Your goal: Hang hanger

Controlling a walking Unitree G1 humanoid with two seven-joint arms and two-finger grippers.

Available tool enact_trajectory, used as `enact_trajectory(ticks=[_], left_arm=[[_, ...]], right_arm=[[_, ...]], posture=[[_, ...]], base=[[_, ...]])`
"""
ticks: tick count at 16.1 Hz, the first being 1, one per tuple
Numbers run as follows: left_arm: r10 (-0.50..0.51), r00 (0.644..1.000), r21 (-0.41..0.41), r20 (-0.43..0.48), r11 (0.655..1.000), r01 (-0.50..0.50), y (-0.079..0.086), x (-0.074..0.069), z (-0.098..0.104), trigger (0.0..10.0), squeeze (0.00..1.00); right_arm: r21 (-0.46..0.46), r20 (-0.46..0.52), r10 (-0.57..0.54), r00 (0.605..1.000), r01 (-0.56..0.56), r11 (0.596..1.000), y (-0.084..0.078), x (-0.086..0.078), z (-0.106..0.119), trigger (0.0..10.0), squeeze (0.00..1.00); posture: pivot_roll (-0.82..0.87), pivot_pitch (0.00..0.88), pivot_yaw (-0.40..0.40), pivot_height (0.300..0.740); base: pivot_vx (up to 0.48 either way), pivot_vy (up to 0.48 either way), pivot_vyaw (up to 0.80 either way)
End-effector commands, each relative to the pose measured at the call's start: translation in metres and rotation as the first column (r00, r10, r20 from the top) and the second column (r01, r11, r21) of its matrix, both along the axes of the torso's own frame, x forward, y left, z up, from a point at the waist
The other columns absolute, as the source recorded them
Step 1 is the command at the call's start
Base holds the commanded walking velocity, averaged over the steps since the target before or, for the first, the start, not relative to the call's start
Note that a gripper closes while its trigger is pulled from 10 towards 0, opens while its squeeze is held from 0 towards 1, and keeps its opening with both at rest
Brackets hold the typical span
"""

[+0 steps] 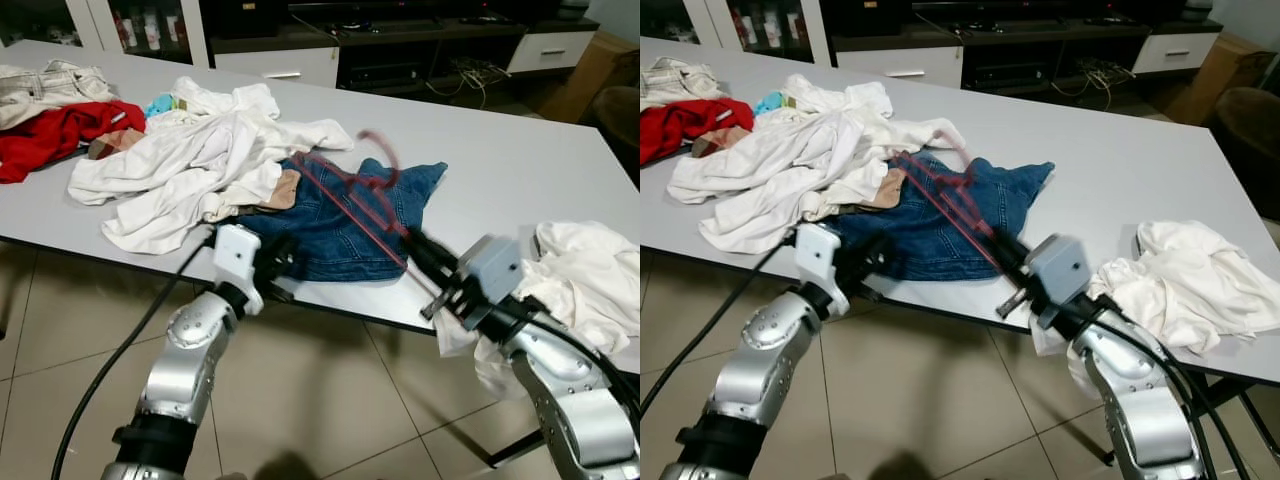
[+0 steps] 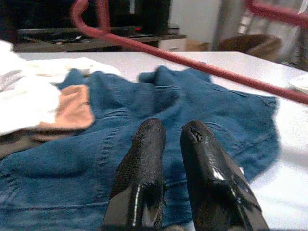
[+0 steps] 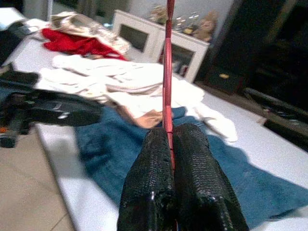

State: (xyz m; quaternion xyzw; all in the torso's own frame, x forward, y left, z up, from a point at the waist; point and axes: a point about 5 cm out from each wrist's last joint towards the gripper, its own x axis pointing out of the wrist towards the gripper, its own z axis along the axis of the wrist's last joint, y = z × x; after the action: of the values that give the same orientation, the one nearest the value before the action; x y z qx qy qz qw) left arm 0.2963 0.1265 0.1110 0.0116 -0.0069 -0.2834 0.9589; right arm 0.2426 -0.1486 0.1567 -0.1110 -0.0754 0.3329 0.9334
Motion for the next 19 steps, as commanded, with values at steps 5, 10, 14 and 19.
enact_trajectory(ticks=[5, 10, 14, 19], left_arm=[[-0.051, 0.999, 0.052, 0.018, 0.997, 0.05, -0.006, -0.012, 0.002, 10.0, 0.0], [-0.047, 0.999, 0.056, 0.016, 0.997, 0.046, -0.005, -0.017, 0.002, 10.0, 0.0], [-0.06, 0.998, 0.08, 0.02, 0.995, 0.058, 0.0, -0.02, 0.005, 10.0, 0.0], [-0.023, 0.999, 0.069, 0.046, 0.997, 0.02, -0.003, -0.024, 0.008, 10.0, 0.0]], right_arm=[[-0.025, -0.103, 0.089, 0.991, -0.092, 0.995, 0.012, -0.024, -0.02, 10.0, 0.0], [-0.043, -0.102, 0.011, 0.995, -0.015, 0.999, 0.003, -0.02, -0.023, 10.0, 0.0], [-0.024, -0.108, -0.065, 0.992, 0.063, 0.998, 0.0, -0.013, -0.026, 10.0, 0.0], [0.013, -0.165, 0.019, 0.986, -0.017, 1.0, -0.009, -0.019, -0.024, 10.0, 0.0]], posture=[[-0.05, 0.0, -0.046, 0.74], [-0.05, 0.0, -0.048, 0.74], [0.01, 0.0, -0.022, 0.74], [0.12, 0.0, -0.138, 0.74]], base=[[0.0, 0.0, 0.0], [0.0, 0.0, 0.0], [0.0, 0.0, 0.0], [0.0, 0.0, 0.0]])
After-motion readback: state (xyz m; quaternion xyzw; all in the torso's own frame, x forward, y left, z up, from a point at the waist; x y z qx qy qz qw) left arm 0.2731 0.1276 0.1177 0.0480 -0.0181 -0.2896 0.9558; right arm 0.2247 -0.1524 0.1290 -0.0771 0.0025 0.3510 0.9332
